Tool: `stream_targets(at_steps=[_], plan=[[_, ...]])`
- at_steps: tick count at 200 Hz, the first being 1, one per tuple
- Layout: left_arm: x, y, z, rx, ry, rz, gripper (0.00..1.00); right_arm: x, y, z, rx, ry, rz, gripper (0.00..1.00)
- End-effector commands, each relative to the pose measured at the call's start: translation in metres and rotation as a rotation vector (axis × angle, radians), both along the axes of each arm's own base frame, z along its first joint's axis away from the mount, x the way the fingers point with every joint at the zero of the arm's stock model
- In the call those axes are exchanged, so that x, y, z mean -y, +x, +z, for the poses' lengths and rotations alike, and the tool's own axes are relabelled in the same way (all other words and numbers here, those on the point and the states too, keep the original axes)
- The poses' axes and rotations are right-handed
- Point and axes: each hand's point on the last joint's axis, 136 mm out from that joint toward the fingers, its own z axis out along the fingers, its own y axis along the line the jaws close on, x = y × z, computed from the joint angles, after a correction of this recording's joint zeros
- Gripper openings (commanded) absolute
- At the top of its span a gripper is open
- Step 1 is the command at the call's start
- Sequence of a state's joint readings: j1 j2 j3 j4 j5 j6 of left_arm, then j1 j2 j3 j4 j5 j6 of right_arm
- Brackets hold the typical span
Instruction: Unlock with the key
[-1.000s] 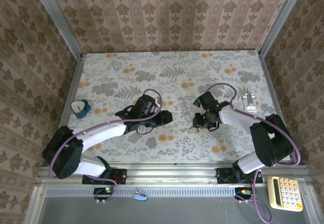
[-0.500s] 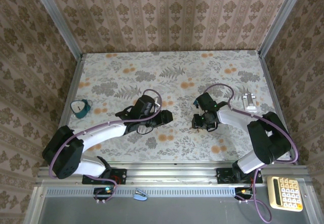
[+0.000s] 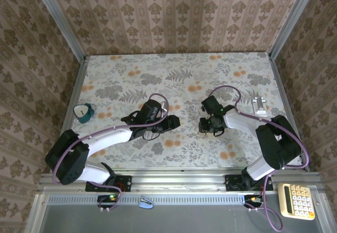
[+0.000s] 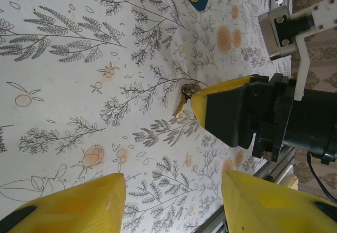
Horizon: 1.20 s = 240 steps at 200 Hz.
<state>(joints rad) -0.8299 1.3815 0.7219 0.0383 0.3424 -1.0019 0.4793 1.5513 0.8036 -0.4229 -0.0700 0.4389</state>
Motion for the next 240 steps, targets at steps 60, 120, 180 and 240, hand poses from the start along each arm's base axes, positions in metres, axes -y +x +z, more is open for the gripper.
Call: stream_targets(at_steps=[60, 120, 180, 240], plan=[[0.002, -0.002, -0.004, -0.016, -0.011, -0.003, 0.52, -0.001, 0.011, 0.009, 0.046, -0.053, 0.034, 0.31], [0.002, -0.003, -0.005, -0.021, -0.016, -0.002, 0.52, 0.001, 0.015, -0.006, 0.04, -0.098, 0.043, 0.26], [0.002, -0.003, -0.006, -0.022, -0.021, 0.002, 0.52, -0.001, 0.01, -0.011, 0.041, -0.123, 0.06, 0.06], [-0.006, 0.002, 0.001, 0.002, -0.032, 0.034, 0.52, -0.02, 0.016, 0.037, 0.147, 0.018, 0.054, 0.0]])
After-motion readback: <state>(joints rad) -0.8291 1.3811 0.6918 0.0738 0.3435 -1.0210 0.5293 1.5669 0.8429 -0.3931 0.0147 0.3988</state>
